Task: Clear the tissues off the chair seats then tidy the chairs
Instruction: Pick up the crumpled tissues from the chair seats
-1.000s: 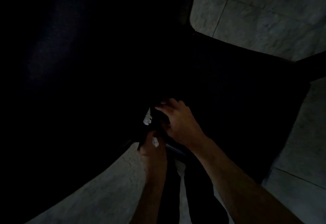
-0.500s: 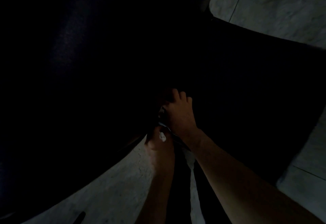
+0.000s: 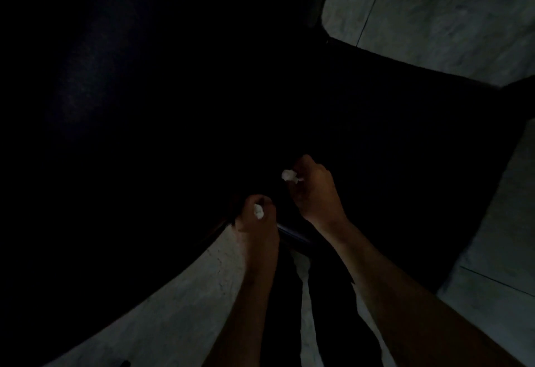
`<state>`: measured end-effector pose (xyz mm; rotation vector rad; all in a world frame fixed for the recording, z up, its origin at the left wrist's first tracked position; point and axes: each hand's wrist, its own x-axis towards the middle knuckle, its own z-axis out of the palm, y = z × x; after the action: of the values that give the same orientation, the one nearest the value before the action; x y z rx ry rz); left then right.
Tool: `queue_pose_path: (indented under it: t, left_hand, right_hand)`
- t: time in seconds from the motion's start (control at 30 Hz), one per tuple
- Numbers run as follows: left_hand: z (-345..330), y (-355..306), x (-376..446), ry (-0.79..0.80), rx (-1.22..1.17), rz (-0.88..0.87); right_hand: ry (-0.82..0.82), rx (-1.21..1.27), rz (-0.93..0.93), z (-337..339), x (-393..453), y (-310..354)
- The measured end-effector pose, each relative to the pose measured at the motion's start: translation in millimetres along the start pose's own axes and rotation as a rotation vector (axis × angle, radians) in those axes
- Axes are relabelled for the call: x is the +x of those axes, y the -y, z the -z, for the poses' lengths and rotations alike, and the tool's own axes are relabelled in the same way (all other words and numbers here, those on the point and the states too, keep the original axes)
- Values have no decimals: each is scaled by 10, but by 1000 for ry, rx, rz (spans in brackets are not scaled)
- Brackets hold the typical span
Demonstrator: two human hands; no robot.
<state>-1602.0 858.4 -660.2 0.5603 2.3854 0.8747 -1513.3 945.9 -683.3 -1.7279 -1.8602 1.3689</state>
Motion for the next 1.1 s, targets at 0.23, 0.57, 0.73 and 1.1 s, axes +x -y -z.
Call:
queue_pose_path:
  t: [0.23, 0.57, 0.73, 1.1]
  left_hand:
    - [-219, -489, 96, 313, -510, 567]
    - [-437, -819, 26, 567, -1026, 662]
    - [-468, -828, -4, 597, -1054, 606]
    - [-557, -919, -15, 644, -959, 624]
  right_hand:
    - [-117, 338, -163, 556, -212, -87]
    - [-76, 596, -185, 771, -395, 180]
    - [-77, 589, -146, 779, -384, 255]
    - [-222, 449, -132, 716, -358, 110]
